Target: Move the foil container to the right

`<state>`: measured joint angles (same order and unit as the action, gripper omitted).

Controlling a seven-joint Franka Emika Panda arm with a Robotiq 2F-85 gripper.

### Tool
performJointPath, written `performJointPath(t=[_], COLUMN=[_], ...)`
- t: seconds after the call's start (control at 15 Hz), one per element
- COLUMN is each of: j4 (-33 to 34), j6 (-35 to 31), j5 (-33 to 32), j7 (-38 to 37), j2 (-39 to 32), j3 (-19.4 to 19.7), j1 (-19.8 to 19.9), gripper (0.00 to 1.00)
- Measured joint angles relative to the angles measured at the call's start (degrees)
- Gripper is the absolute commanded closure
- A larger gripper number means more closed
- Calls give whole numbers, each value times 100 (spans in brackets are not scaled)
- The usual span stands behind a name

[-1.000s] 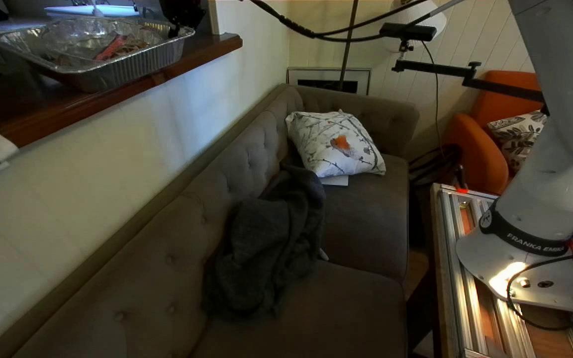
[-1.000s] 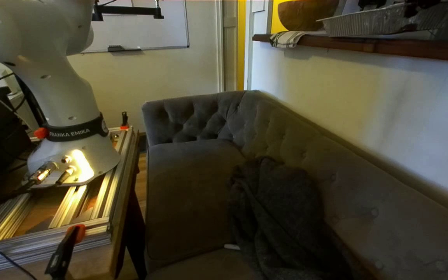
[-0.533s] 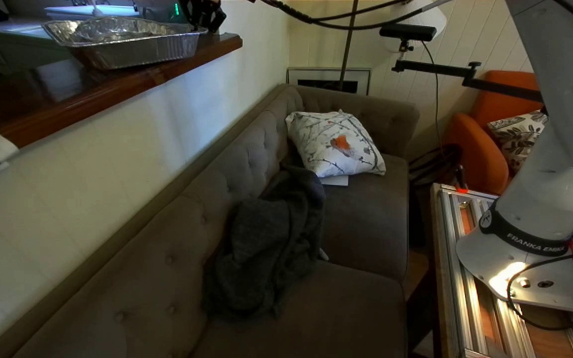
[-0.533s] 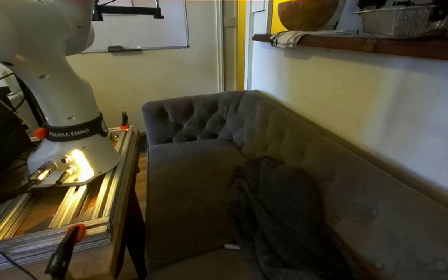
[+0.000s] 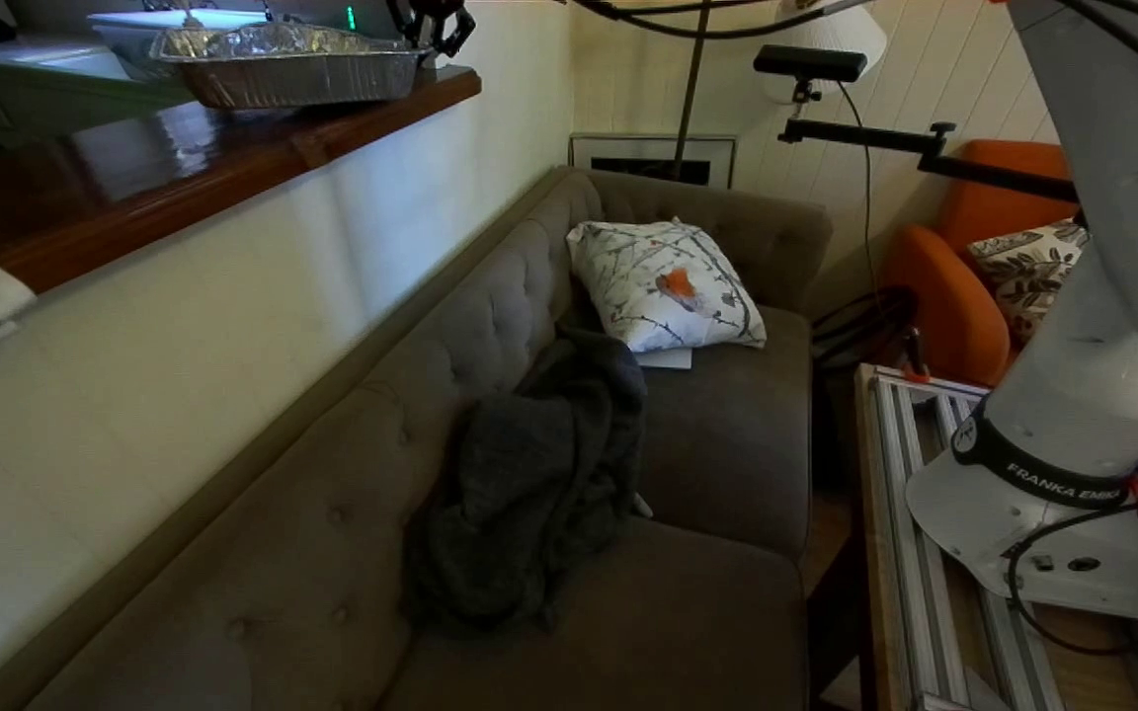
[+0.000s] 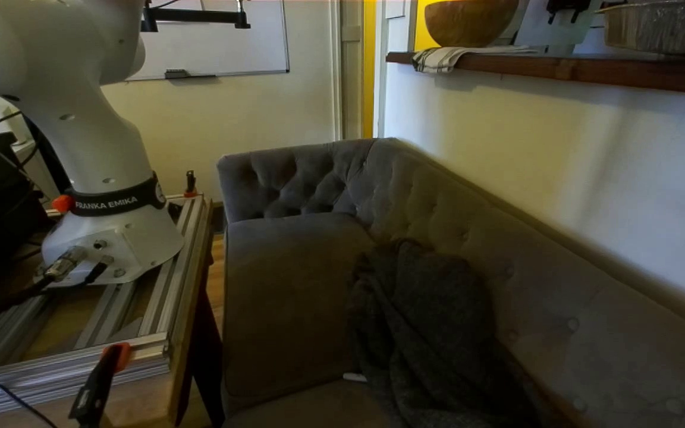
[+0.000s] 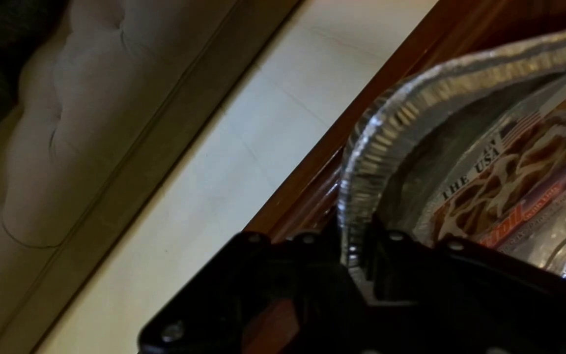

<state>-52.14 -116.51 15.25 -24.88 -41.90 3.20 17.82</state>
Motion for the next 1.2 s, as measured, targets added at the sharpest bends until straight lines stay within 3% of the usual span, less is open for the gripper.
performJointPath(t=[0.53, 1.2], j4=[-1, 2], j6=[15, 76], j5=[-6, -91], j7=[-172, -2565], j2=[0, 6], j3=[43, 802], j1=[-21, -308], gripper=[98, 98])
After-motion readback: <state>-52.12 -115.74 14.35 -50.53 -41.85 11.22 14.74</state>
